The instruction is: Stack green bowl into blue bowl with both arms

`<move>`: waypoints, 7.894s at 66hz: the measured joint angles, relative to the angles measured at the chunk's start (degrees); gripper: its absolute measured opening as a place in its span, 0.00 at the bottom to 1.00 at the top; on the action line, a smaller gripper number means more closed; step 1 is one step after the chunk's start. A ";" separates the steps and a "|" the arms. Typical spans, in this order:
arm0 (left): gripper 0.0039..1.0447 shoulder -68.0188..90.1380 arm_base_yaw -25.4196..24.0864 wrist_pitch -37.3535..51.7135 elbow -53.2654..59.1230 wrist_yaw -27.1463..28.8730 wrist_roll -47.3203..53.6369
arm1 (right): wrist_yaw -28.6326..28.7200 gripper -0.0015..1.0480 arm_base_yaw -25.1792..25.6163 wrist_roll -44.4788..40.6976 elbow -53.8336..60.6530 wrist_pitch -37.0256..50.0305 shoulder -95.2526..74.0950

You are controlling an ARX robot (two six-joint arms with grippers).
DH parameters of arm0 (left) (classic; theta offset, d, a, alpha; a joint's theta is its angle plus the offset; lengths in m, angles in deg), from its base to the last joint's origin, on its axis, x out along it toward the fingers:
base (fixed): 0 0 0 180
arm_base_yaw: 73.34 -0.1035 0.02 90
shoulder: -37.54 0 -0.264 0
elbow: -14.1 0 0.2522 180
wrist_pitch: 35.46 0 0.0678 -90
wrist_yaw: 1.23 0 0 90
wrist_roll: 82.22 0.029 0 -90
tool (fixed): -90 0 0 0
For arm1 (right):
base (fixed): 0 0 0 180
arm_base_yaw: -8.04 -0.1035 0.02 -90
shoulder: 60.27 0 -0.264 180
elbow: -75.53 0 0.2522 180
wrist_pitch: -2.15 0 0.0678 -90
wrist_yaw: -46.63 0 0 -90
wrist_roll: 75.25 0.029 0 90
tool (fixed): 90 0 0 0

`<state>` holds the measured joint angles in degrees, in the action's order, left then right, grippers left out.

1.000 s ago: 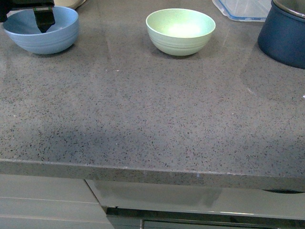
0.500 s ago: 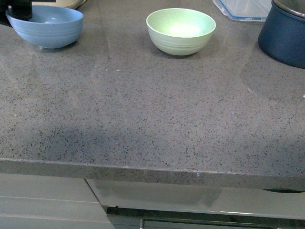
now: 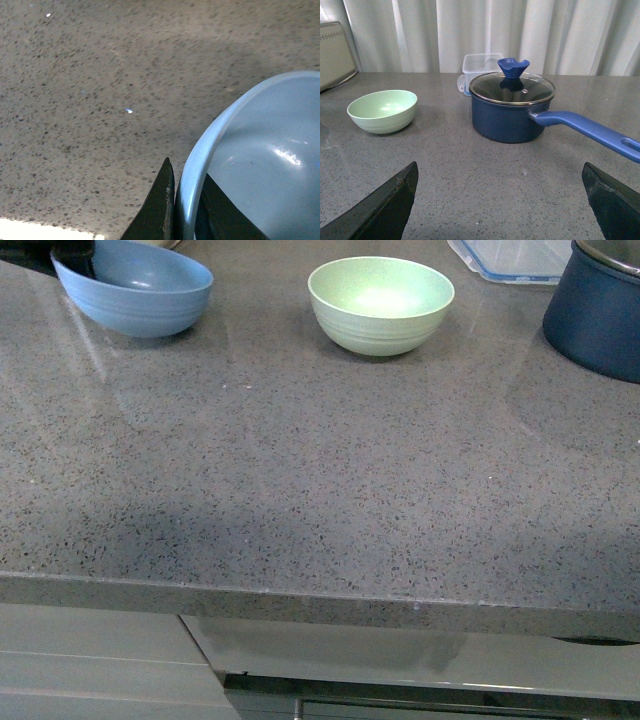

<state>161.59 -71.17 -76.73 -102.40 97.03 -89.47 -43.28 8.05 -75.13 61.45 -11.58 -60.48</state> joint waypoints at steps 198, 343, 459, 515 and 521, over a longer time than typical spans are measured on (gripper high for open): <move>0.89 -38.75 3.08 19.19 47.76 8.46 0.22 | 0.02 0.90 0.00 0.00 0.00 0.00 0.00; 0.03 -111.95 -2.05 39.82 101.53 -8.13 6.86 | 0.00 0.90 0.00 0.00 0.00 0.00 0.00; 0.94 -123.86 -2.05 27.54 101.50 -8.17 6.99 | -5.38 0.90 -12.39 3.06 -76.52 -30.91 -98.92; 0.94 -123.86 -2.05 27.54 101.50 -8.17 6.99 | -7.10 0.90 -17.97 13.18 -106.27 -37.33 -124.04; 0.94 -123.86 -2.05 27.54 101.50 -8.17 6.99 | -6.64 0.90 -17.44 12.59 -106.90 -37.31 -125.33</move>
<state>37.73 -73.22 -49.19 -0.90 88.85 -82.48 -49.92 -9.39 -62.54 -45.45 -48.89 -185.80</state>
